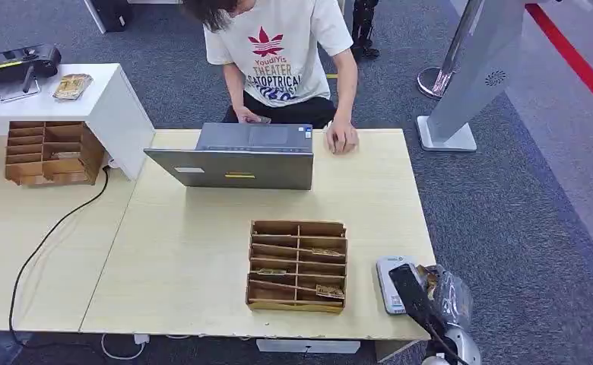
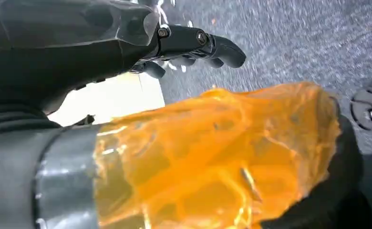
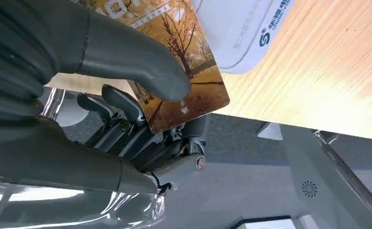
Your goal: Pass the card to the sensor for recognition and then transmit it.
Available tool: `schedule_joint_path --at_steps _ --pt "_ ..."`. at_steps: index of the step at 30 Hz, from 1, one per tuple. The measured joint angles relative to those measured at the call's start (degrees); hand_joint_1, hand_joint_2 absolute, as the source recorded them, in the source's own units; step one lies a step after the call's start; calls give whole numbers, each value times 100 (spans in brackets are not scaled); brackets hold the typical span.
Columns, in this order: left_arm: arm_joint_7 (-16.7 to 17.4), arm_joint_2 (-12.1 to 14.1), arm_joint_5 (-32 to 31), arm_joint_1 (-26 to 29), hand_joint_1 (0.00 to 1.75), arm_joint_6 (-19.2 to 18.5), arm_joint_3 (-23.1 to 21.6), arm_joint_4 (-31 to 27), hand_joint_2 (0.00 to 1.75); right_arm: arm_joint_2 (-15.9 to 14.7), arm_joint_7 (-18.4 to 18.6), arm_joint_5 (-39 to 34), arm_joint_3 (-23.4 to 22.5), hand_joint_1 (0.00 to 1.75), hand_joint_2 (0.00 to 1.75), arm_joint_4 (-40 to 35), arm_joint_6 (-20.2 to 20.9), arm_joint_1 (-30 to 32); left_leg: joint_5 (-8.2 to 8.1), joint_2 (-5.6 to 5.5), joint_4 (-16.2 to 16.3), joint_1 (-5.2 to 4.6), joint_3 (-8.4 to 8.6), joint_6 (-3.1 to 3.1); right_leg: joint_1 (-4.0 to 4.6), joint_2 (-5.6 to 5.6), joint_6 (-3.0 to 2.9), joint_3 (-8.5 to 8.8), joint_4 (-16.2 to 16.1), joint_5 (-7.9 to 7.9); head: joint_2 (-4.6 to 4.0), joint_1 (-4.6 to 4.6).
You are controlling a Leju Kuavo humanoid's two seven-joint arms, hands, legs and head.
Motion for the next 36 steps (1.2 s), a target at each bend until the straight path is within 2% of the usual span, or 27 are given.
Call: schedule_joint_path --at_steps 7,17,21,27,31,36 --pt "-13 -33 24 1 0 13 177 0 0 -11 -151 -220 -20 175 175 -162 -13 120 0 1 0 0 0 0 0 0 0 0 0 0 0 0" --pt "-33 -55 -20 2 0 31 269 0 0 2 -759 -930 -20 175 175 -549 -274 279 0 -1 0 0 -2 0 0 -1 0 0 0 0 0 0" --pt "-59 -74 -35 1 0 57 333 0 0 103 -1235 -1450 2 175 175 -1067 -540 431 0 0 0 0 -2 0 0 -1 0 -1 0 0 0 0" --pt "-66 -79 -44 1 0 66 394 0 0 177 -1290 -1576 41 175 175 -1585 -597 554 0 0 -1 1 -3 0 0 -1 0 -2 0 -1 0 0" --pt "-74 -81 -52 1 0 79 416 0 0 188 -1611 -1810 151 175 175 -1856 -741 642 0 0 -1 0 -4 0 0 -1 0 -2 0 0 0 2" --pt "-87 -98 -96 1 0 79 448 0 0 195 -1827 -1904 426 175 175 -2297 -977 723 0 0 -1 0 -4 0 0 -1 0 -2 0 -1 0 0"
